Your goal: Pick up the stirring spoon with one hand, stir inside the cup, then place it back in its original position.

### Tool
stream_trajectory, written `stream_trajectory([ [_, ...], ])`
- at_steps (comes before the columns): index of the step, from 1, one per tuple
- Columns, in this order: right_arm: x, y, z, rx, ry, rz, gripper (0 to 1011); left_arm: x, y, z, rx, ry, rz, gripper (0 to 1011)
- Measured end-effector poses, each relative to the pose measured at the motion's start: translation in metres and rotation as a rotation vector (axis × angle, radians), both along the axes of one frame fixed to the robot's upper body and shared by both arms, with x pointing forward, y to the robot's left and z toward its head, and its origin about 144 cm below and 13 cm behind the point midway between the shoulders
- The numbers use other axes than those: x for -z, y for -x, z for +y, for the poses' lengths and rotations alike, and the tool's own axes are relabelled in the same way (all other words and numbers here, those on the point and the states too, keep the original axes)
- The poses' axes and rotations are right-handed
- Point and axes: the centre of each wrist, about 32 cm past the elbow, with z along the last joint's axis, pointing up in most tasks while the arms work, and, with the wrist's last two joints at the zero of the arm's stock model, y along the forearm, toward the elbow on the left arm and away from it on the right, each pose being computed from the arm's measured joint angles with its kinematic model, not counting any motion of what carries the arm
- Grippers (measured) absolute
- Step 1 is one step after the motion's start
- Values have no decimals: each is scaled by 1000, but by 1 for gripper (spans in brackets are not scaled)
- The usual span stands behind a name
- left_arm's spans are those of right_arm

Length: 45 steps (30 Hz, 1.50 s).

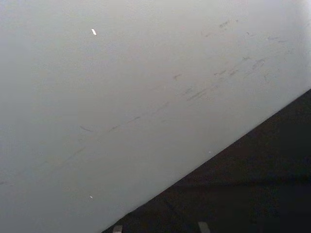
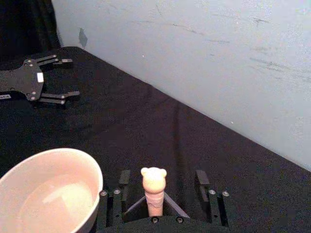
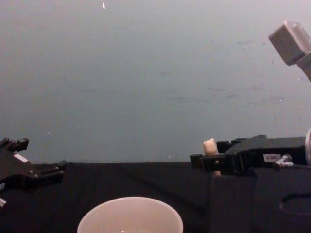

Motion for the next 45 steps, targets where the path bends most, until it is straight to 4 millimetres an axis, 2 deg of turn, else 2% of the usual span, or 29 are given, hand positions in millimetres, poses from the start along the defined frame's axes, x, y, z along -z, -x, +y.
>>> stream_trajectory([
  [7,0,0,0,0,-1,0,678,0,0,0,0,0,0,1001],
  [8,0,0,0,0,-1,0,621,0,0,0,0,0,0,1001],
  [9,0,0,0,0,-1,0,621,0,0,0,0,0,0,1001],
  [10,0,0,0,0,-1,1,563,0,0,0,0,0,0,1001],
  [11,0,0,0,0,-1,0,563,0,0,0,0,0,0,1001],
  [15,0,0,0,0,-2,1,390,0,0,0,0,0,0,1001],
  [17,0,0,0,0,-2,1,359,0,0,0,0,0,0,1001],
  [18,0,0,0,0,-2,1,291,0,0,0,0,0,0,1001],
  [22,0,0,0,0,-2,1,214,0,0,0,0,0,0,1001],
  [36,0,4,-2,7,-24,0,212,0,0,0,0,0,0,1001],
  [45,-15,11,-6,26,-87,-49,212,0,0,0,0,0,0,1001],
])
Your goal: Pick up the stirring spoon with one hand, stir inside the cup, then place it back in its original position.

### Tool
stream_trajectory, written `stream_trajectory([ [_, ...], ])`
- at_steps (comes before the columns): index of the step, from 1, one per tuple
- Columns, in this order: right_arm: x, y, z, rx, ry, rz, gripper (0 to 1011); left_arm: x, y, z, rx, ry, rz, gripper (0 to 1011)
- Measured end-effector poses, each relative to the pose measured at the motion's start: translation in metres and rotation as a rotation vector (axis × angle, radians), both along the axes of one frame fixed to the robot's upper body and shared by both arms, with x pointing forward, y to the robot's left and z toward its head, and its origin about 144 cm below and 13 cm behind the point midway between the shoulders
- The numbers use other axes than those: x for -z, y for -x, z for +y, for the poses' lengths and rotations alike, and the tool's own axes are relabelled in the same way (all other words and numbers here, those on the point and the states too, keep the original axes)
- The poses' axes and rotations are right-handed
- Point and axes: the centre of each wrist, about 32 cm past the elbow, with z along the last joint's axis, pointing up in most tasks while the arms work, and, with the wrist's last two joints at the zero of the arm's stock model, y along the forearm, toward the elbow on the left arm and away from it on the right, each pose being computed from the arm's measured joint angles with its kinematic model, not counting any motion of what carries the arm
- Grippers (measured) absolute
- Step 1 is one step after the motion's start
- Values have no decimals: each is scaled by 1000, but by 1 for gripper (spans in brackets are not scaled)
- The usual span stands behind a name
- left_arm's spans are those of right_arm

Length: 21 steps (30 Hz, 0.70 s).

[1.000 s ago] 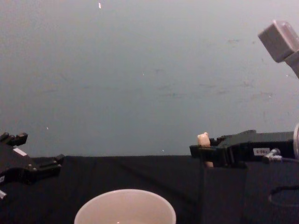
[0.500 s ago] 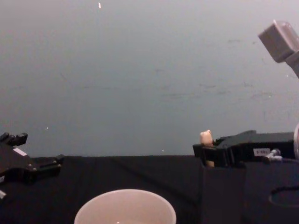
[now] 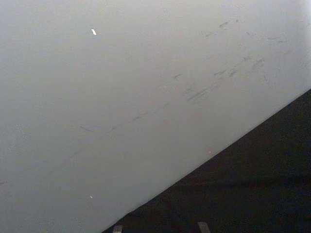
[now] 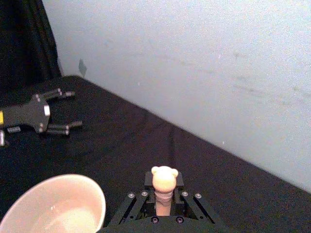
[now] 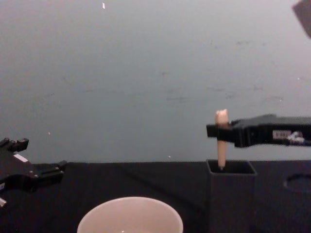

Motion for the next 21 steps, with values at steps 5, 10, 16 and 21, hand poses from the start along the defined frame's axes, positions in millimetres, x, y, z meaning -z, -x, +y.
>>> stream_trajectory([
  [5,-12,4,-2,-1,-37,-37,212,0,0,0,0,0,0,1001],
  [10,-23,8,-4,-3,-69,-76,212,0,0,0,0,0,0,1001],
  [16,-34,11,-2,-13,-105,-127,212,0,0,0,0,0,0,1001],
  [21,-39,12,2,-28,-131,-159,212,0,0,0,0,0,0,1001],
])
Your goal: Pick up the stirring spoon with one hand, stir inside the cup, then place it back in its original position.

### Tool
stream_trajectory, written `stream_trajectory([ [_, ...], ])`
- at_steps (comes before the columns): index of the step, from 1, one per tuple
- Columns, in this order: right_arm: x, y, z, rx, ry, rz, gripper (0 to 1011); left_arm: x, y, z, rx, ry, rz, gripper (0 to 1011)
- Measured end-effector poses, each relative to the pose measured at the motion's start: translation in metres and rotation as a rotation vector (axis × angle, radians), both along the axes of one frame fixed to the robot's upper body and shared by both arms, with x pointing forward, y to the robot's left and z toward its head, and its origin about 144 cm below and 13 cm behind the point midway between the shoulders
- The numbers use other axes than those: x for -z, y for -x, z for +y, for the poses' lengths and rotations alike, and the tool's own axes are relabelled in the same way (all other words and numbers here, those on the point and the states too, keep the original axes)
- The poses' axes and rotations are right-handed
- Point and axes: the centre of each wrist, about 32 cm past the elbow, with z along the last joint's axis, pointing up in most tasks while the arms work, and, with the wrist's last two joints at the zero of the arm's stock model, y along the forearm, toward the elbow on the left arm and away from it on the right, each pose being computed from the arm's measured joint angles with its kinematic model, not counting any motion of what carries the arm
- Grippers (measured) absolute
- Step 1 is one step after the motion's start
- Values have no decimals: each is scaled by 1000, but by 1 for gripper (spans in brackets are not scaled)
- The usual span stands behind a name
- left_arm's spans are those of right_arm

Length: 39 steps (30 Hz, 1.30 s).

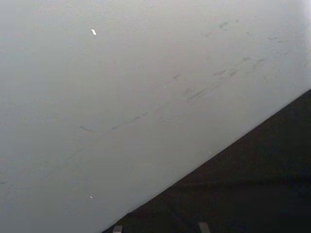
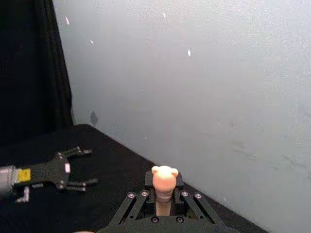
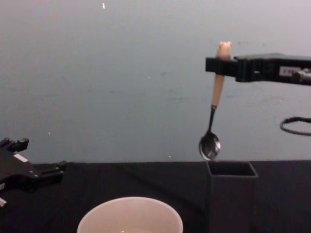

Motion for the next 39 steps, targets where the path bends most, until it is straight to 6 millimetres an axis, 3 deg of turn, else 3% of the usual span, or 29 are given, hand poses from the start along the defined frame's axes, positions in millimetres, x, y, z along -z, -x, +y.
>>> stream_trajectory([
  [13,8,2,31,-82,-16,-10,212,0,0,0,0,0,0,1001],
  [24,41,7,62,-154,16,-22,212,0,0,0,0,0,0,1001],
  [39,78,10,78,-184,7,-25,212,0,0,0,0,0,0,1001],
])
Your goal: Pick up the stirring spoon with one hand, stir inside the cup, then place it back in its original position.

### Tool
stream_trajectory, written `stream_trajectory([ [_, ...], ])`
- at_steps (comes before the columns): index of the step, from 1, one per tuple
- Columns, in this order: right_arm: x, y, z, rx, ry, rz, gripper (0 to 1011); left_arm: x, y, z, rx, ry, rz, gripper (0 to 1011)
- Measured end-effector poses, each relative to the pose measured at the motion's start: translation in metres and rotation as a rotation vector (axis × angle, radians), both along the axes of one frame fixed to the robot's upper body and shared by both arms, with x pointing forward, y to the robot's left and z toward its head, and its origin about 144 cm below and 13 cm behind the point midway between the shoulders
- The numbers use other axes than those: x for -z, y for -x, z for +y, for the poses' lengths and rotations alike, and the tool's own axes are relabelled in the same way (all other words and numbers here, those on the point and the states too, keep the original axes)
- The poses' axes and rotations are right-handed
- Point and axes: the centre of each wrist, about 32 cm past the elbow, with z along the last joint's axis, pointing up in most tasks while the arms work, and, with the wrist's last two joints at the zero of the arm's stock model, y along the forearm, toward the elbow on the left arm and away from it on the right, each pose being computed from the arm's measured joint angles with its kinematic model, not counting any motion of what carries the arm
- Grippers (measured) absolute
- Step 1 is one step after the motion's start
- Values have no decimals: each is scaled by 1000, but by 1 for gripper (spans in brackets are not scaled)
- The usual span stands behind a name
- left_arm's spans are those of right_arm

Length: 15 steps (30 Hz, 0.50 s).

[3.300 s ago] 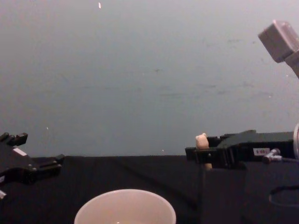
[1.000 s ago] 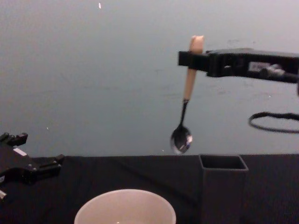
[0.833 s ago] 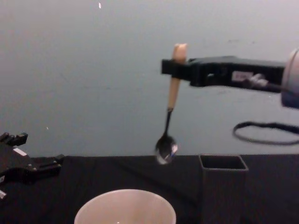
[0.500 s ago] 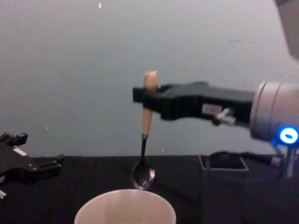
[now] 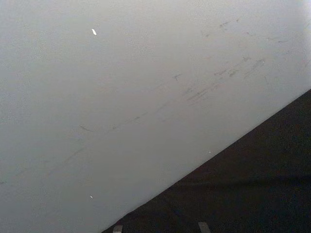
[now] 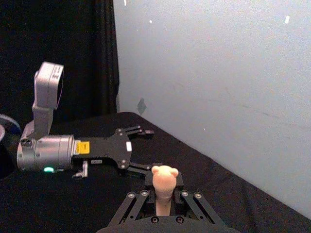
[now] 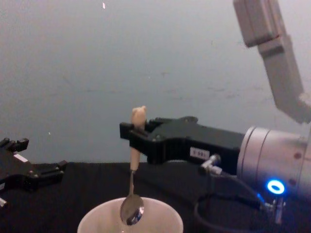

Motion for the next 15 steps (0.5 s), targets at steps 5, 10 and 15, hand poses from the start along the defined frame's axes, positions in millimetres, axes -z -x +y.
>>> stream_trajectory([
  [5,11,1,6,-4,18,-8,212,0,0,0,0,0,0,1001],
  [10,19,2,10,-4,30,-10,212,0,0,0,0,0,0,1001],
  [15,24,2,13,-3,38,-5,212,0,0,0,0,0,0,1001],
])
